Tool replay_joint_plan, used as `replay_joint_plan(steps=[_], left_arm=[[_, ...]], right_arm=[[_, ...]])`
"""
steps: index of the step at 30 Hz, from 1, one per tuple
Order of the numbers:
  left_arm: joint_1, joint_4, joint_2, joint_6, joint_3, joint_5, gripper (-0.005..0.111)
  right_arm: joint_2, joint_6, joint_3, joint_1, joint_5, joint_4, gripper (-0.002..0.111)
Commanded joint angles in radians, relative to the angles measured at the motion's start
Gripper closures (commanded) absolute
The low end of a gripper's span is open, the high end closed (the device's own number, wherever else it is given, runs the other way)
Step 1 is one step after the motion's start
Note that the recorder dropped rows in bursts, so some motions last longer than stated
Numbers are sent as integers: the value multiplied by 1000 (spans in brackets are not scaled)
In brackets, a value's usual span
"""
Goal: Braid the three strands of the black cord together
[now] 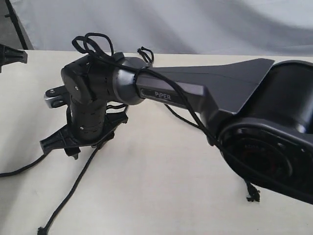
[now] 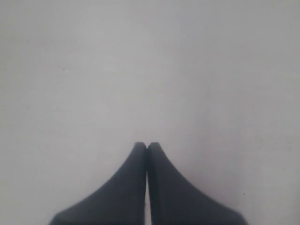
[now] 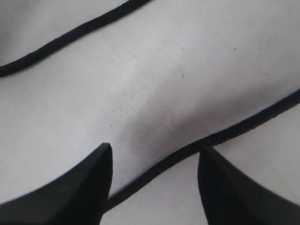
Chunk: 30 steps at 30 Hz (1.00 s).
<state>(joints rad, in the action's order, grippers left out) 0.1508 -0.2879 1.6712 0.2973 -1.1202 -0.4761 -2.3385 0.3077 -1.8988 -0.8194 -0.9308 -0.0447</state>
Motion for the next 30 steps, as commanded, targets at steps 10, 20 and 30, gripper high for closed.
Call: replay_joint_plan(steps=[10,20,30], left_arm=[[3,17,-9,1,4,5,107],[3,34,-9,-5,4,9,107],[3,39,-9,-5,7,9,107]], right_arm=[[-61,73,-20,15,-54,-4,71],[161,-9,-20,71,-290,337,109],[221,-21,-20,366,-290,513,109]])
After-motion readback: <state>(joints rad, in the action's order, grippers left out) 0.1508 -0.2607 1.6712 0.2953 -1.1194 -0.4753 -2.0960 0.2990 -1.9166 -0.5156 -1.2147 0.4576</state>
